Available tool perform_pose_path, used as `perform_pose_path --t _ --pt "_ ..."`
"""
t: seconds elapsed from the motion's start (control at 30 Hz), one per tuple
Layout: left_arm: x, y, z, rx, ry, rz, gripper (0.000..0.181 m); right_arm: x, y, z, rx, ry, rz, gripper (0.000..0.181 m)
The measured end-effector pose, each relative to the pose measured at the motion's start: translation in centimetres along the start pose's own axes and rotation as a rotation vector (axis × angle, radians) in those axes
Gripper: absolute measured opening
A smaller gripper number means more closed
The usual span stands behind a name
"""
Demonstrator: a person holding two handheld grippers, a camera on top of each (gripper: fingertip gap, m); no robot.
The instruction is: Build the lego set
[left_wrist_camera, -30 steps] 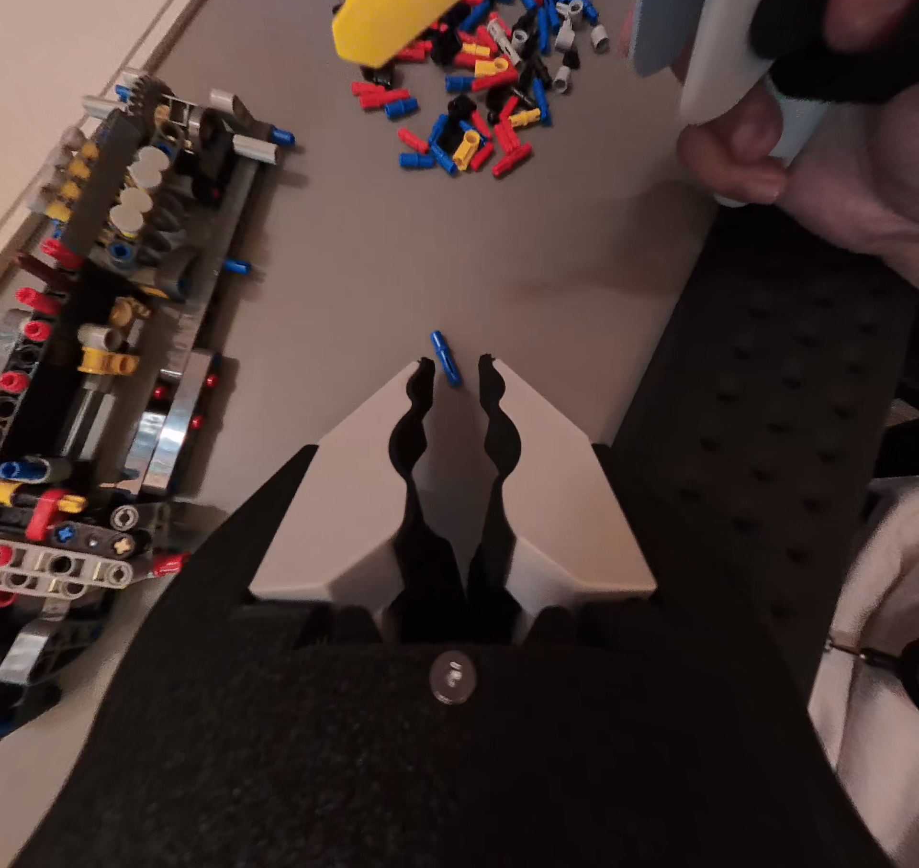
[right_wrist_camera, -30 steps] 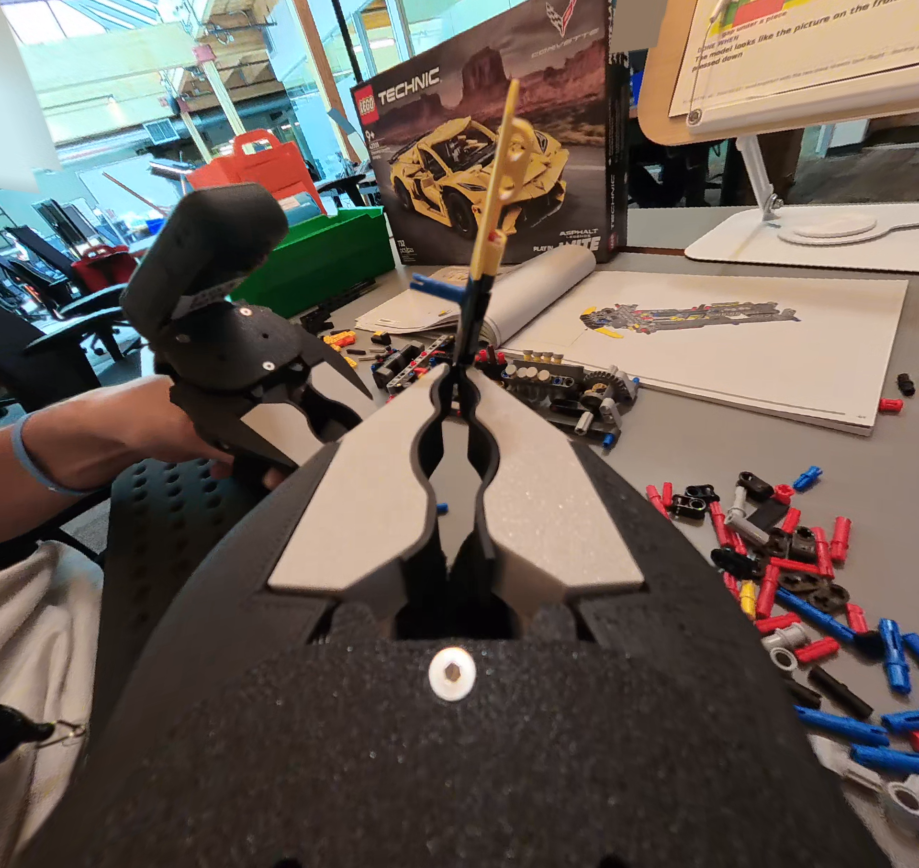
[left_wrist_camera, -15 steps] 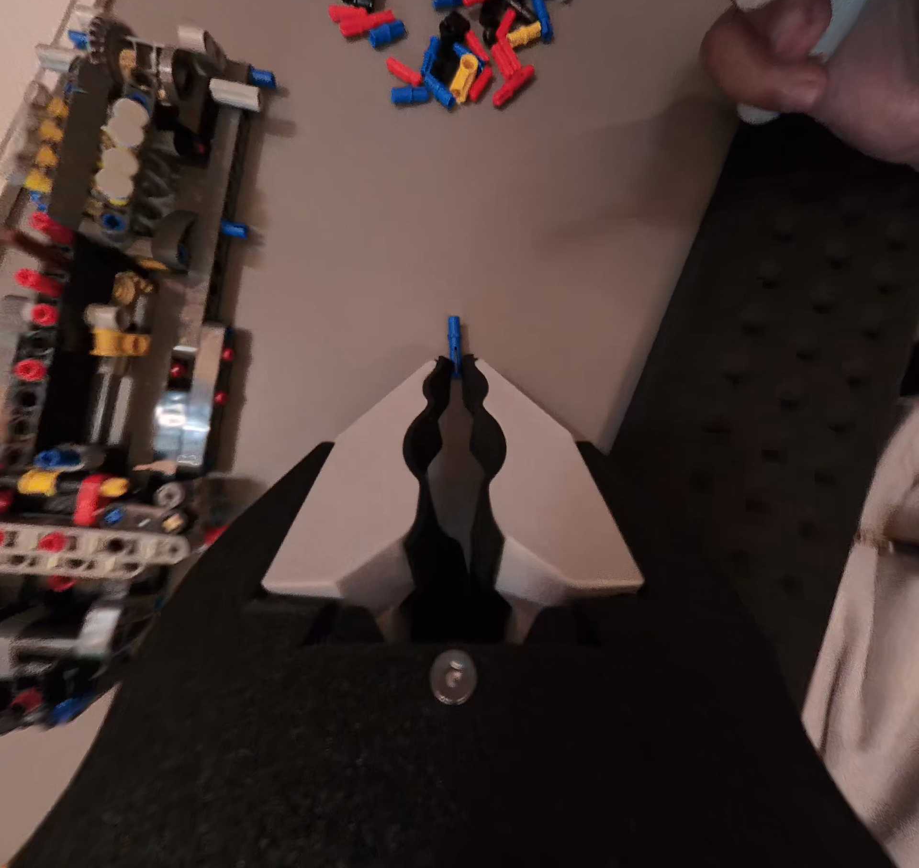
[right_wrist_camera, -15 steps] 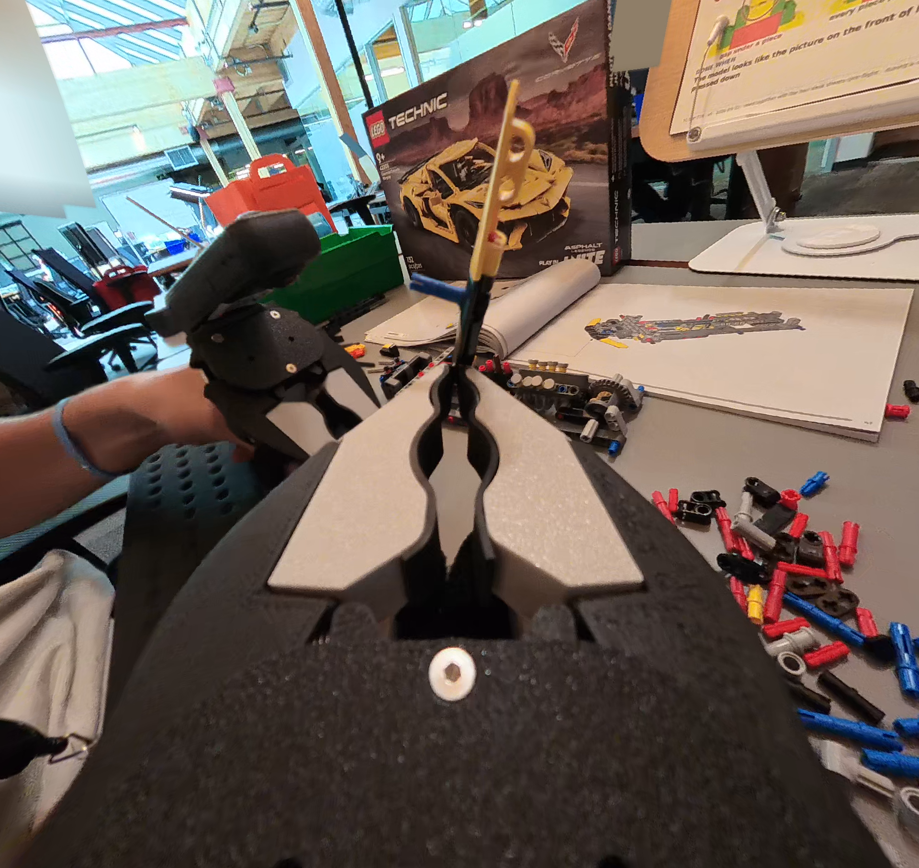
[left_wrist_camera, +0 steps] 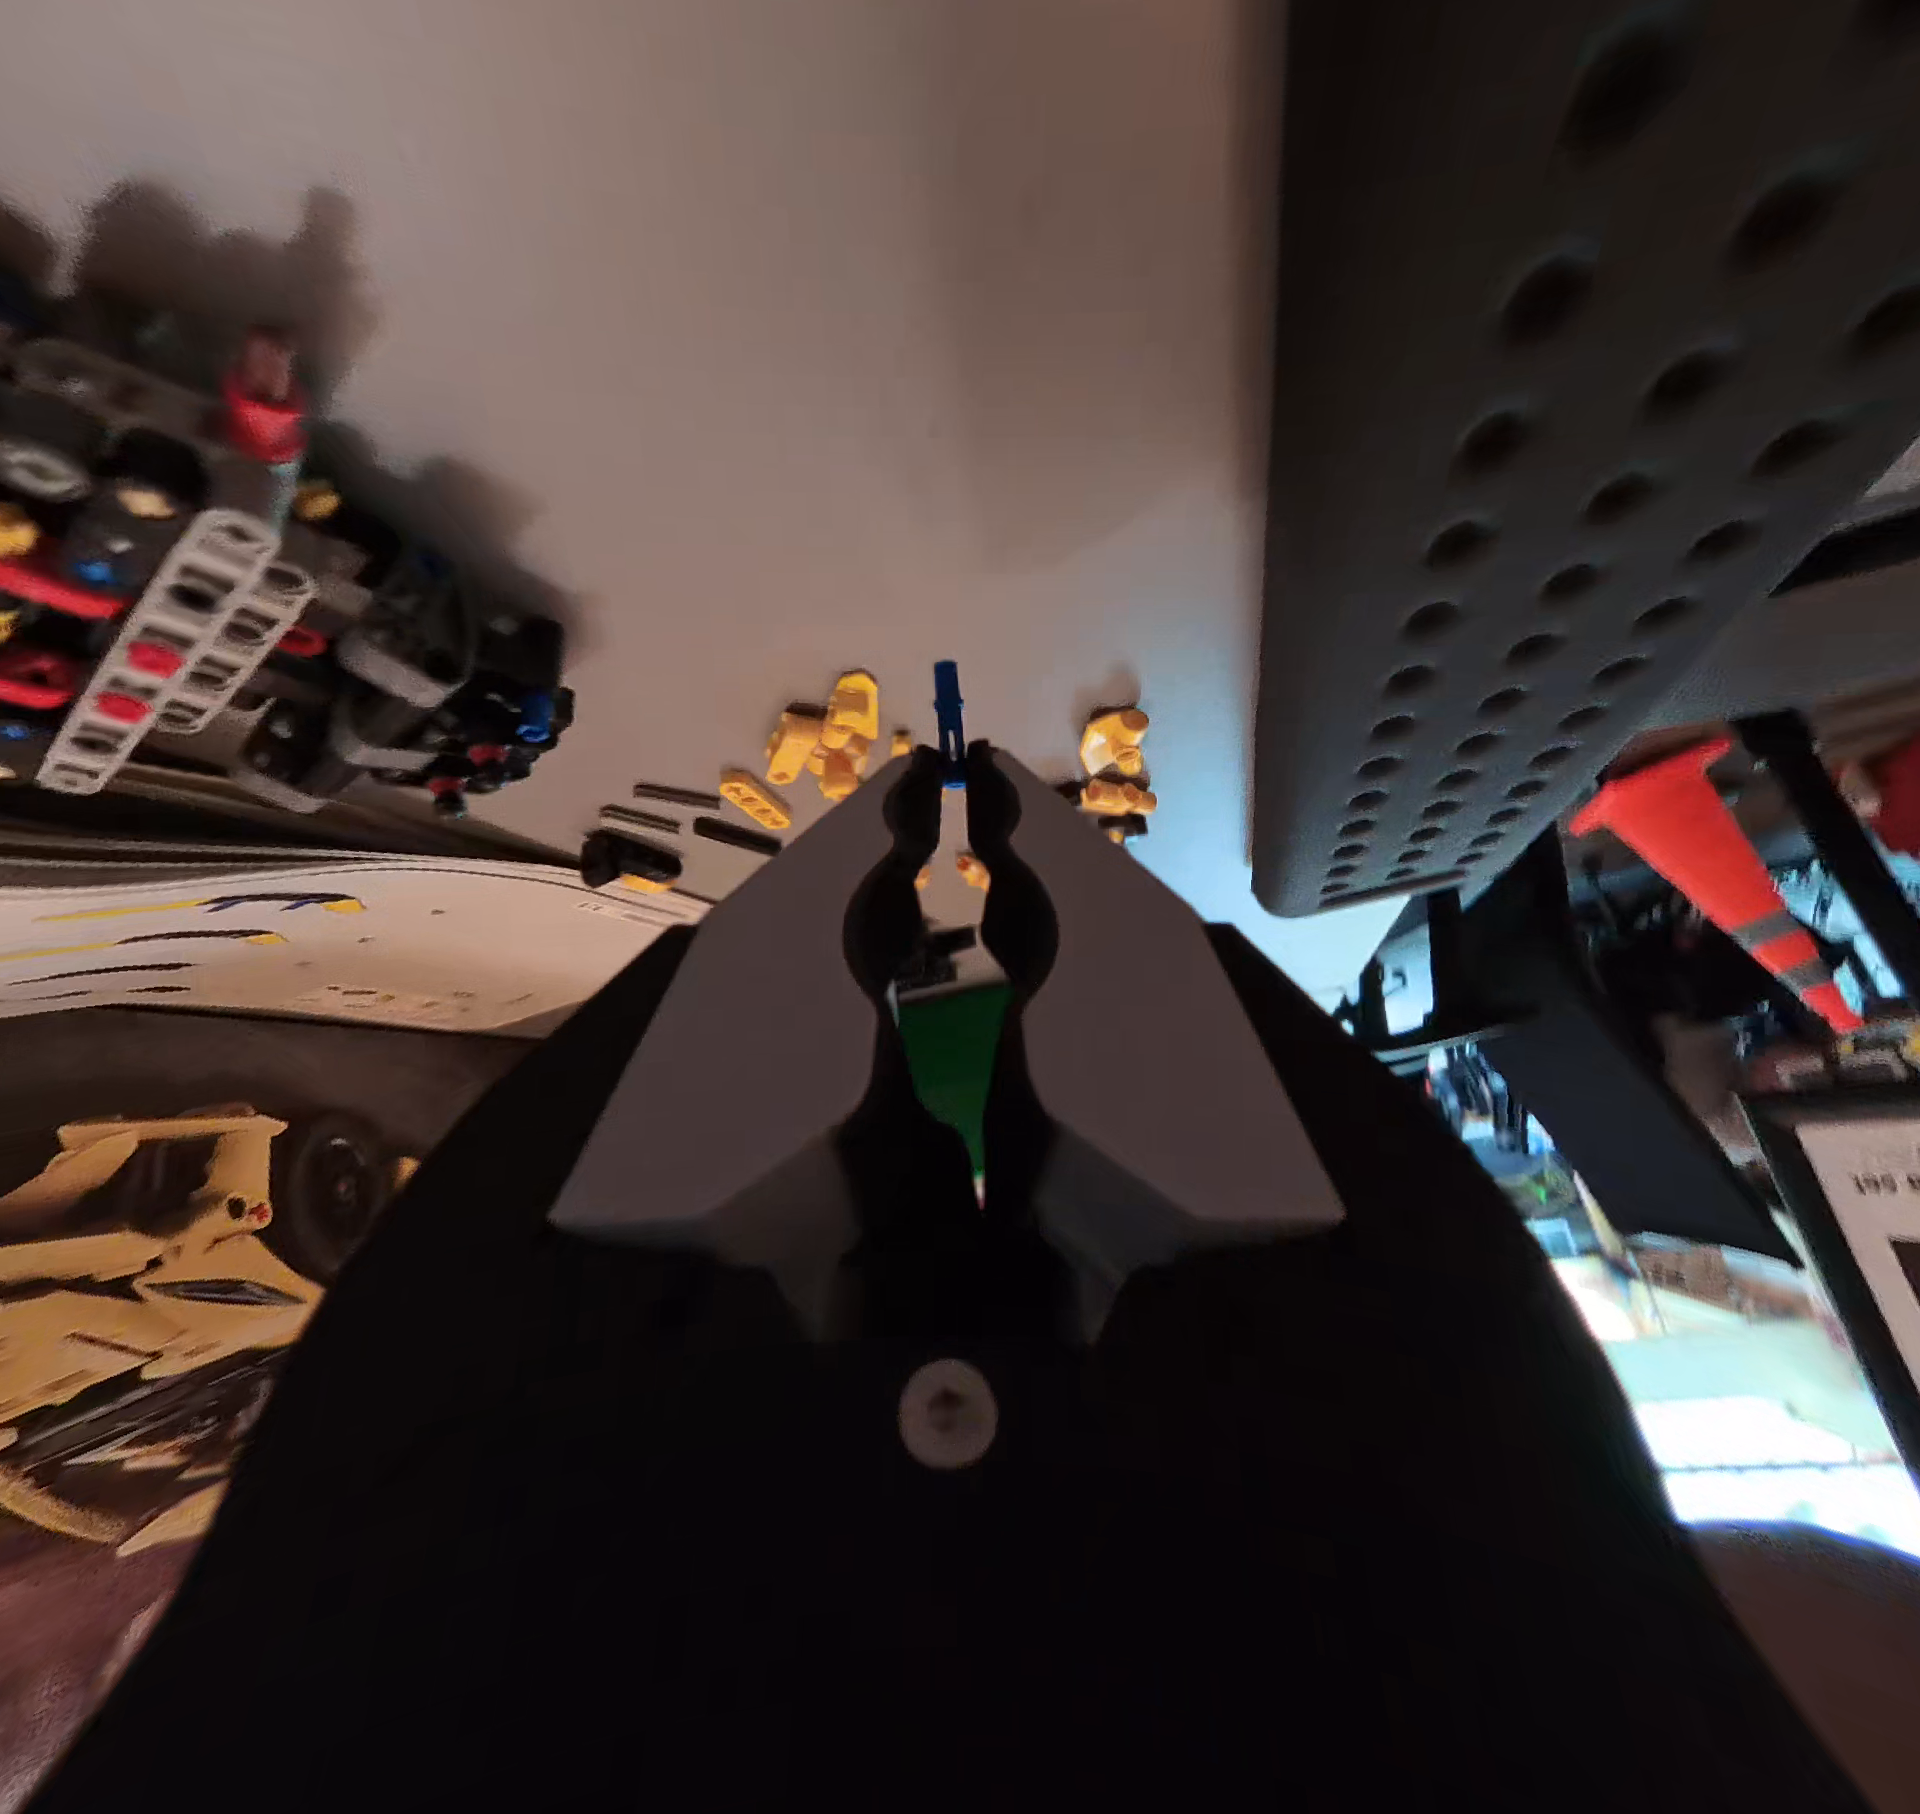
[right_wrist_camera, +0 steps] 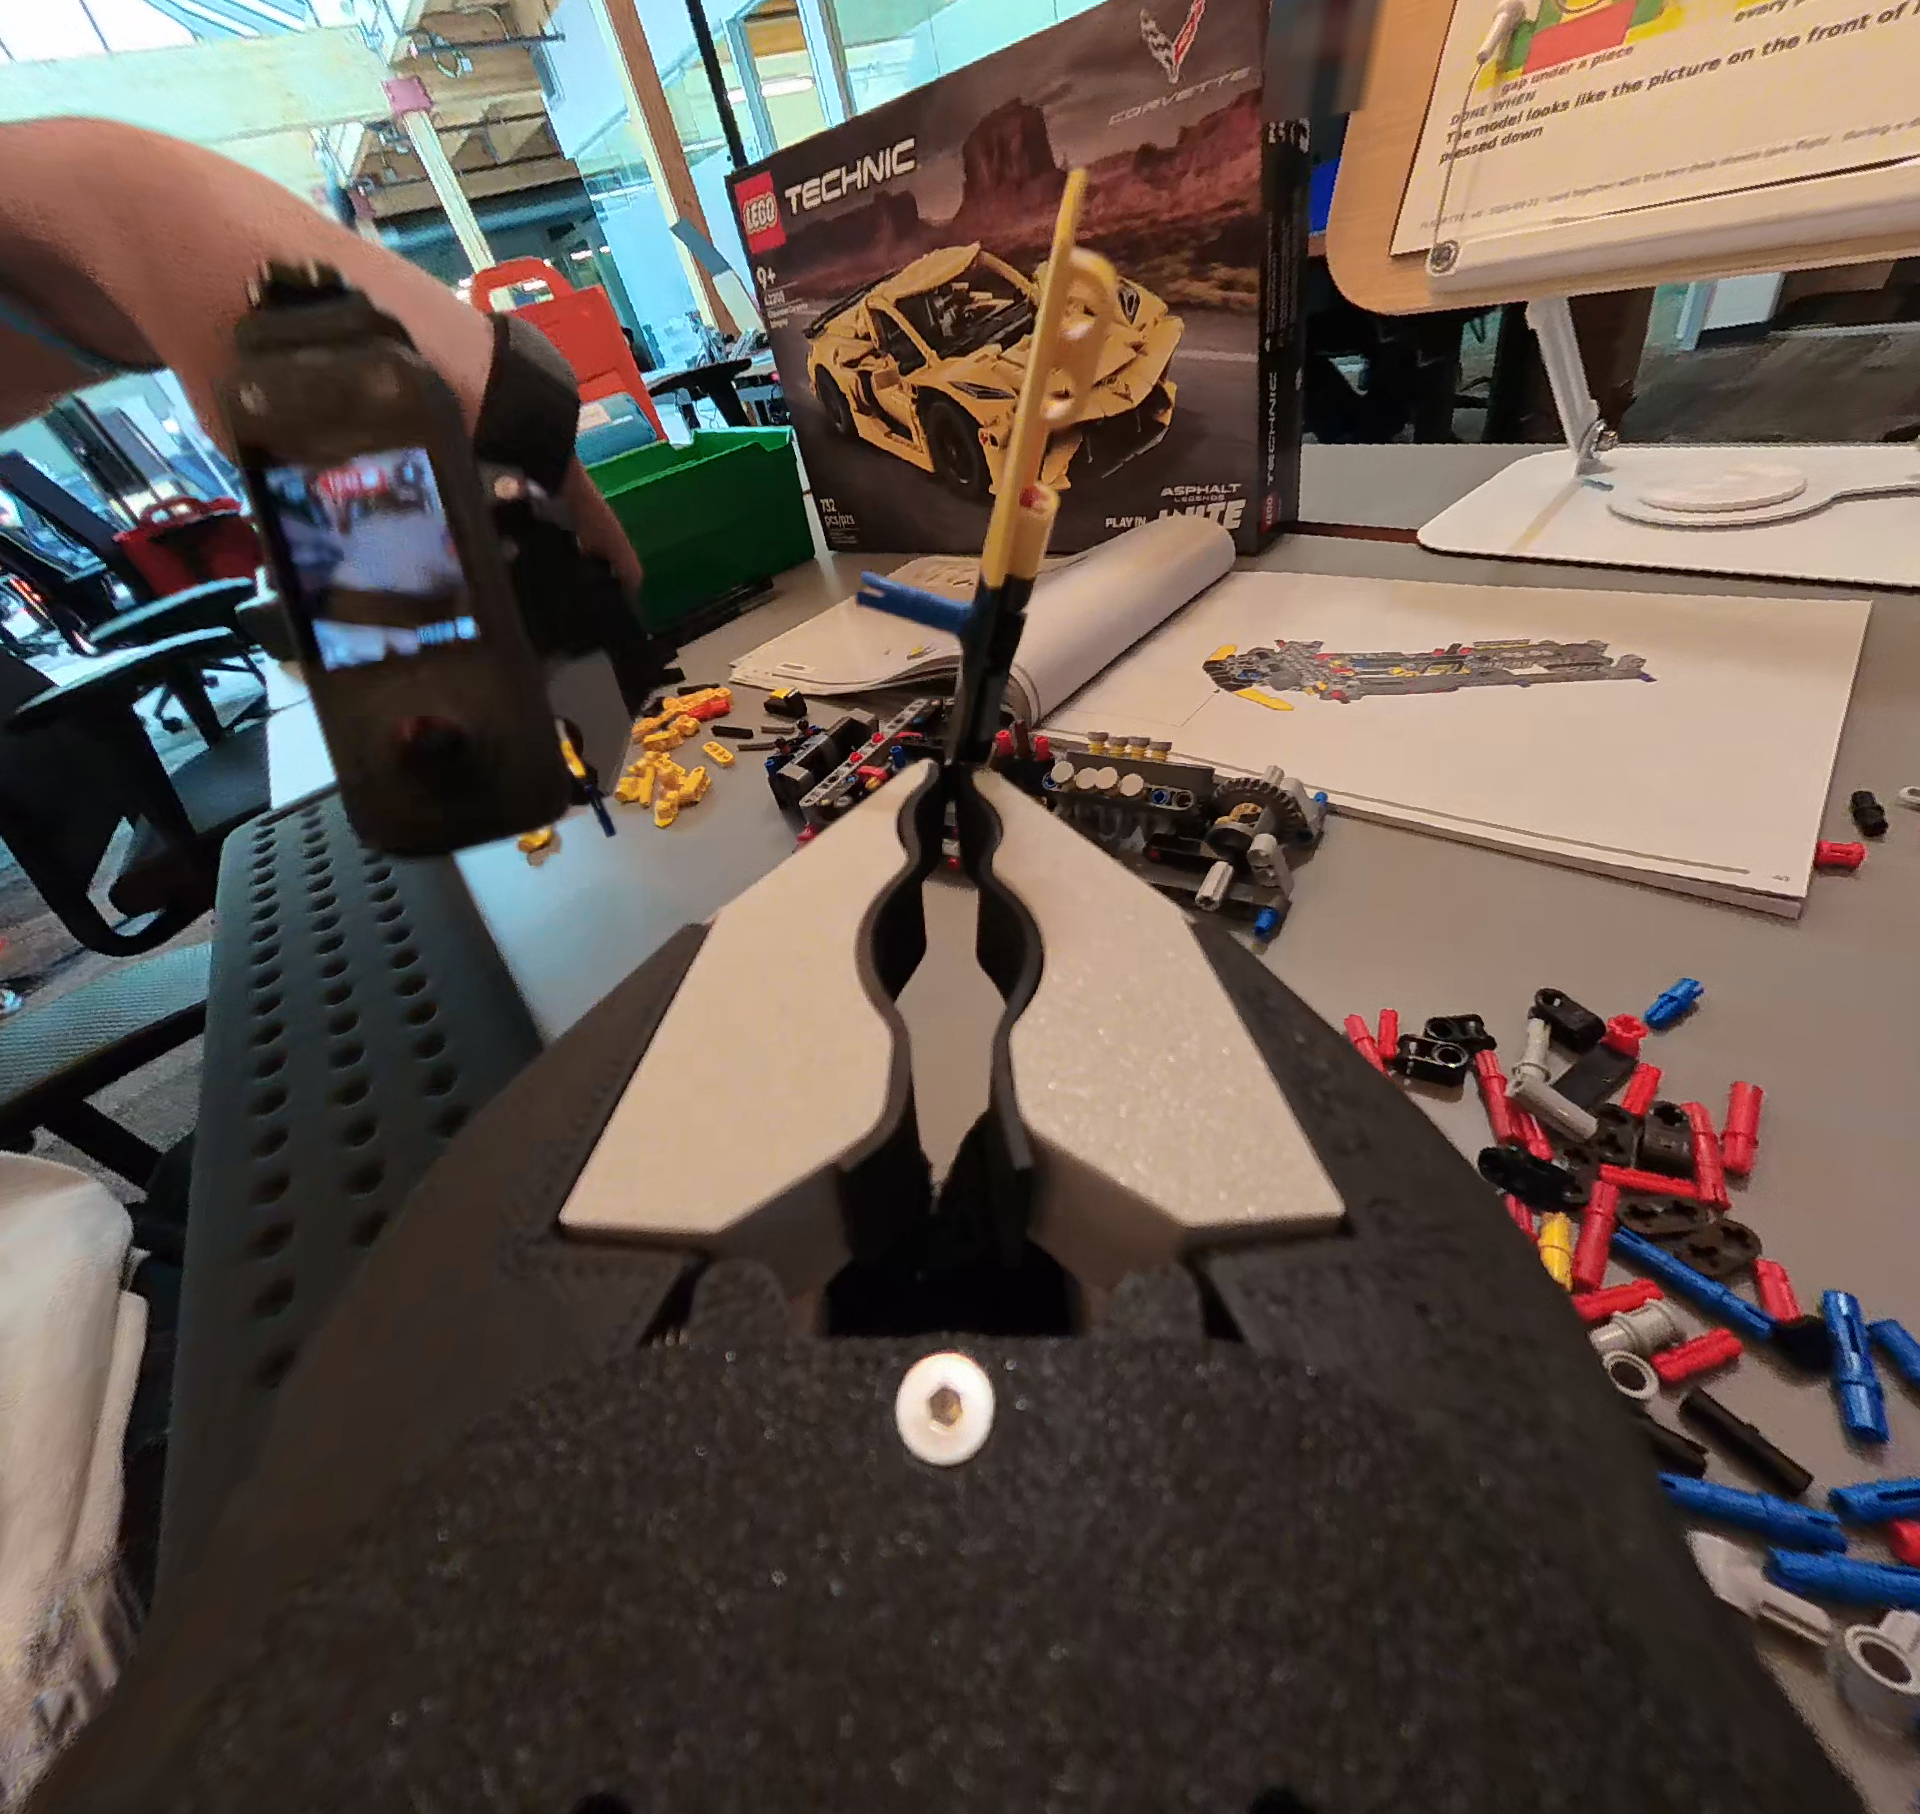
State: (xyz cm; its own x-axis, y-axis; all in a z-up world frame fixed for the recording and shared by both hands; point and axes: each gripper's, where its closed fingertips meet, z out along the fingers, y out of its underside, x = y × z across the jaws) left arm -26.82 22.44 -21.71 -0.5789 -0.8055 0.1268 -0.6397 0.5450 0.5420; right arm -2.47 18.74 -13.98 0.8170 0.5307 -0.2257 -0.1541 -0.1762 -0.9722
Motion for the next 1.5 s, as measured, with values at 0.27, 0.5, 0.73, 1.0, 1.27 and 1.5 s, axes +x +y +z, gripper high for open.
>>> perform_pose_path --t 0.27,0.5,0.73,1.0,1.27,1.5 --pt "0.0 0.4 1.9 -0.139 0.047 -0.022 0.003 0.0 -0.2 -0.1 0.014 -0.009 0.014 0.0" --pt "0.2 0.2 2.2 -0.139 0.063 -0.048 0.003 0.0 -0.3 -0.1 0.02 -0.013 0.025 0.0" --pt "-0.1 -0.5 2.1 -0.101 0.056 -0.058 0.003 0.1 -0.2 -0.1 0.017 -0.016 0.032 0.0" --pt "-0.6 -0.6 1.4 -0.02 0.021 -0.097 0.009 0.1 -0.2 -0.1 0.02 -0.024 0.041 0.0" --pt "-0.9 0.3 -1.2 0.462 0.054 -0.359 0.018 0.1 -0.4 -0.2 0.032 -0.029 0.05 0.0" --pt "-2.2 -1.0 0.2 0.736 0.006 -0.604 0.017 0.1 -0.2 0.0 0.023 -0.036 0.062 0.0"
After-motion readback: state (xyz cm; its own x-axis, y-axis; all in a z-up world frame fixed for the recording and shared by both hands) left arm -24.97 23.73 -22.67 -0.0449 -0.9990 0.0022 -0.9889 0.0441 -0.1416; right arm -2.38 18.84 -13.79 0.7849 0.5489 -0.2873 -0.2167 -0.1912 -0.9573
